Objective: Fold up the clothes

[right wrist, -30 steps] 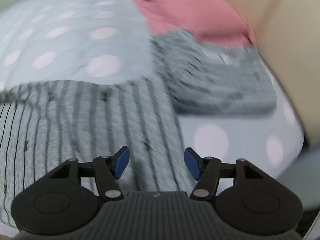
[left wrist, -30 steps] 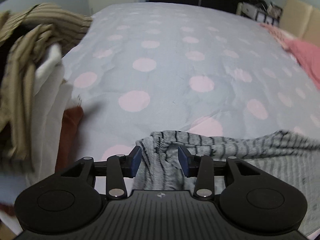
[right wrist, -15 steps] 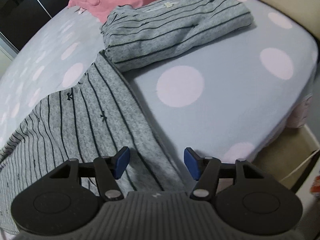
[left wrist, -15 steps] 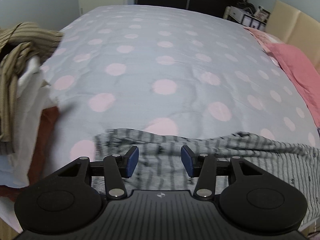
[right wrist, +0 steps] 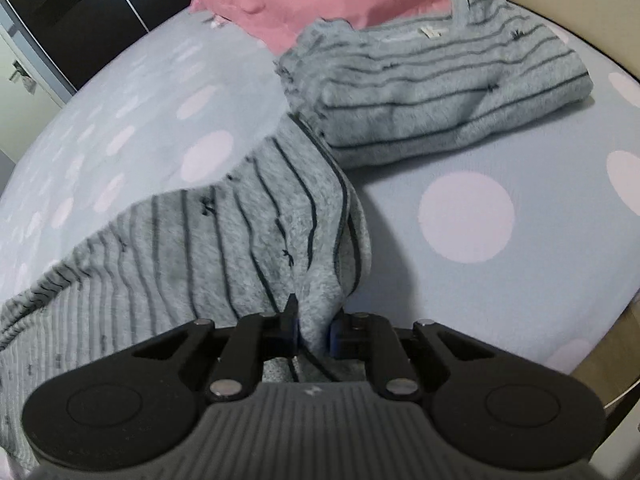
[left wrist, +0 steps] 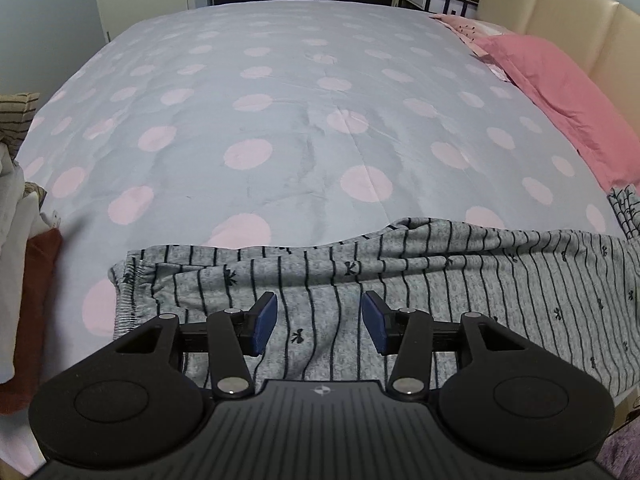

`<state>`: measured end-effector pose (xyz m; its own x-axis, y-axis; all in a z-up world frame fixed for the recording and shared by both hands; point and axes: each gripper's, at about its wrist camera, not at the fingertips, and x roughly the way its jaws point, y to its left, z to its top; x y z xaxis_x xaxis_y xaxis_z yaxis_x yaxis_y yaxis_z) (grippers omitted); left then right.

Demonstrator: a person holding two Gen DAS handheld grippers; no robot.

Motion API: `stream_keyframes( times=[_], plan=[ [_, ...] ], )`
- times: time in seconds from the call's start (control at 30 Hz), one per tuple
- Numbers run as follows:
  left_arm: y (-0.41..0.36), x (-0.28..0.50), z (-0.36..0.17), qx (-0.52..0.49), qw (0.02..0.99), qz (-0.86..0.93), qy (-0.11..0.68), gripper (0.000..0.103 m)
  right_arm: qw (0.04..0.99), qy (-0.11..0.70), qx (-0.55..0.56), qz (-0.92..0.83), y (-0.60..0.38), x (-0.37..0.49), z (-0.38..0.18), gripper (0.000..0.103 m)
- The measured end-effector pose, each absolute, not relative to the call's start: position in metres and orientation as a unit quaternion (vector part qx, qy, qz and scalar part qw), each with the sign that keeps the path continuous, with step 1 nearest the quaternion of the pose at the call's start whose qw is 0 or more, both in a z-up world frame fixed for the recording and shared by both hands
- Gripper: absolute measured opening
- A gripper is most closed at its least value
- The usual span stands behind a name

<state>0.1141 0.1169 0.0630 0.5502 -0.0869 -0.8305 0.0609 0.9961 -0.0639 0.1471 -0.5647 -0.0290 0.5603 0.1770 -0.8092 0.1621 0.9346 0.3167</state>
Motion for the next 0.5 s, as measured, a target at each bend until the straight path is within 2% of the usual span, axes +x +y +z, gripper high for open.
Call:
stream_keyframes(
  times=[0.17,0.5],
  plan=[
    [0.115,0.111,0.066,-0.023,0.881,-0.049,0.471,0.045,0.864,0.461,0.201,0.035,-0.537,0.144,0.006,0.014],
    [0.107,0.093,0.062,-0.026,0.878,-0.081,0.472,0.045,0.856,0.468,0.15,0.16,-0.396,0.146,0.059,0.014]
  ],
)
